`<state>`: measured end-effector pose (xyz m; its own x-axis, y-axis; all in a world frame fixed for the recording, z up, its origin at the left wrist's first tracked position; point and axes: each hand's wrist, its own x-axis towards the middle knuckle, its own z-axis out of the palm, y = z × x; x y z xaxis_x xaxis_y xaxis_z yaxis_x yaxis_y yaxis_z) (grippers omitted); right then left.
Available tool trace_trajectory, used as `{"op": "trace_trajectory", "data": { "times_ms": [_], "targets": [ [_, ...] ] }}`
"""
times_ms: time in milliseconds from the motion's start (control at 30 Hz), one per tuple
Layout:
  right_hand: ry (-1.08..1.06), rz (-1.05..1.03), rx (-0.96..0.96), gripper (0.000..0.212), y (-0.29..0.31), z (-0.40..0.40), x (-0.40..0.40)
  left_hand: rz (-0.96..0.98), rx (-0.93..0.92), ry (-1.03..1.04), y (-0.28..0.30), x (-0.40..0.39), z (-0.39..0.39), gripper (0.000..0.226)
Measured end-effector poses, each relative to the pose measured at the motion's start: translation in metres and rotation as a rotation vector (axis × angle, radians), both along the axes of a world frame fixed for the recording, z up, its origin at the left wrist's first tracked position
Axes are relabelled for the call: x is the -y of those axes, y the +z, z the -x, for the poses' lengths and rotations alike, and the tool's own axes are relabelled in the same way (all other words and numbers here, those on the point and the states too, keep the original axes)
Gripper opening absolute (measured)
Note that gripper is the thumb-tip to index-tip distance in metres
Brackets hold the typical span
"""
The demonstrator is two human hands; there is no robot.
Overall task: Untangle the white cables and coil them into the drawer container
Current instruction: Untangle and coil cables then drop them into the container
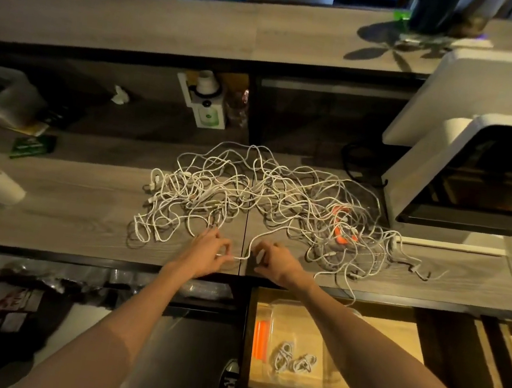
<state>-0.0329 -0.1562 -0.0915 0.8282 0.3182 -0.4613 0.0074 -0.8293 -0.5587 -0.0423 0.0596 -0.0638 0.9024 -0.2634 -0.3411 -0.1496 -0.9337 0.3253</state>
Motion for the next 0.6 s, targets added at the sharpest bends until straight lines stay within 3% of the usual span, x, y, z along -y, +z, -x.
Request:
{"op": "trace_trajectory", "data": {
  "times_ms": [67, 167, 267, 367, 433, 600],
  "targets": [
    [-0.07, -0.008, 0.048, 0.047, 0.002, -0.001, 0.002, 0.111, 0.022, 0.013, 0.021, -0.001, -0.013, 0.012],
    [-0.273, -0.136, 0.144, 0.07, 0.021, -0.012, 0.008, 0.329, 0.084, 0.058, 0.062, 0.0, -0.038, 0.006],
    [-0.25, -0.195, 0.162, 0.086, 0.049, -0.031, 0.01, 0.506, 0.182, 0.102, 0.109, 0.004, -0.06, 0.008],
    [-0.149, -0.122, 0.112, 0.051, 0.074, -0.047, 0.011, 0.604, 0.291, 0.1, 0.15, 0.007, -0.083, 0.016],
    [-0.214, -0.077, 0.188, 0.022, 0.086, -0.054, 0.017, 0.61, 0.386, 0.068, 0.173, 0.008, -0.095, 0.016],
    [-0.27, 0.048, 0.455, 0.037, 0.13, -0.084, 0.042, 0.621, 0.509, 0.079, 0.21, -0.007, -0.119, 0.013]
  ]
}}
